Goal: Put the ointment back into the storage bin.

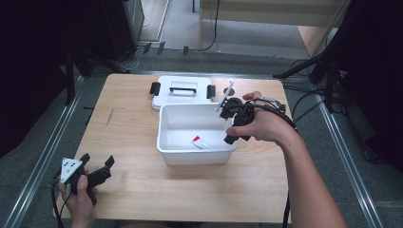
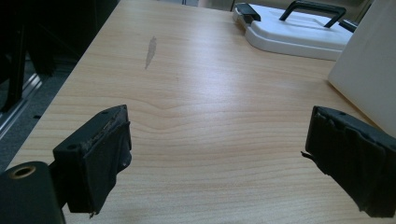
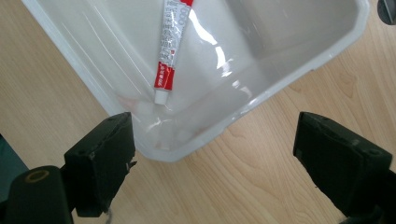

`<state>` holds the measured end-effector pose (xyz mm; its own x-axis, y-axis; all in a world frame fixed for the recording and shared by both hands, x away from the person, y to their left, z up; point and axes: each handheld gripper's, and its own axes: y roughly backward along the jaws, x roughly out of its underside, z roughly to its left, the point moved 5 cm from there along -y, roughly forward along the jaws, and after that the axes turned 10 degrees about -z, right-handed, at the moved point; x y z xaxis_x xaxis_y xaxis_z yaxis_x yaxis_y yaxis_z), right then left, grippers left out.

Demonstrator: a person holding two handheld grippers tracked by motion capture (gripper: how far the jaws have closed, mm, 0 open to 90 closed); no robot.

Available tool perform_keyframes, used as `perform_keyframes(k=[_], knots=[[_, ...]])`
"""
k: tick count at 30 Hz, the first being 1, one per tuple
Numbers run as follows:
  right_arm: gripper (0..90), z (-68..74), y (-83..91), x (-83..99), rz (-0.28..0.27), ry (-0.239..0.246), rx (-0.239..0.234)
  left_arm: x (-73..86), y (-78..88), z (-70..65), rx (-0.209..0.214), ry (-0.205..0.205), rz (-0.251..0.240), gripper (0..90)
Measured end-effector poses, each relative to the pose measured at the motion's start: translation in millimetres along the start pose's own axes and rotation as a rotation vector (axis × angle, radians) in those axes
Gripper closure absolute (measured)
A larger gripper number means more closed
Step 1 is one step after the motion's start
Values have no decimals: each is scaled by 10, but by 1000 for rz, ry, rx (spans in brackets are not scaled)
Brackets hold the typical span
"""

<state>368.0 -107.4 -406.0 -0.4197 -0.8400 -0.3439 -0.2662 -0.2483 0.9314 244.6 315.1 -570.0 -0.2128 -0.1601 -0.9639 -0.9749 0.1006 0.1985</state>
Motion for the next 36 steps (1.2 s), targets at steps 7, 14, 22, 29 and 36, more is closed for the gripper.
perform_keyframes(k=[7,14,22,29,36], knots=[[131,-33,74,131,1,-12,10,0,1,1,1,1,1,79],[131,-79,107,278,0,-40,14,0,0,0,0,0,0,79],[132,-122,111,431,0,-70,16,0,1,-1,1,-2,0,79],[134,-188,54,635,-41,-124,21,1,4,-1,1,0,0,79],[134,-220,6,816,-159,-180,22,1,4,-1,2,-4,1,79]])
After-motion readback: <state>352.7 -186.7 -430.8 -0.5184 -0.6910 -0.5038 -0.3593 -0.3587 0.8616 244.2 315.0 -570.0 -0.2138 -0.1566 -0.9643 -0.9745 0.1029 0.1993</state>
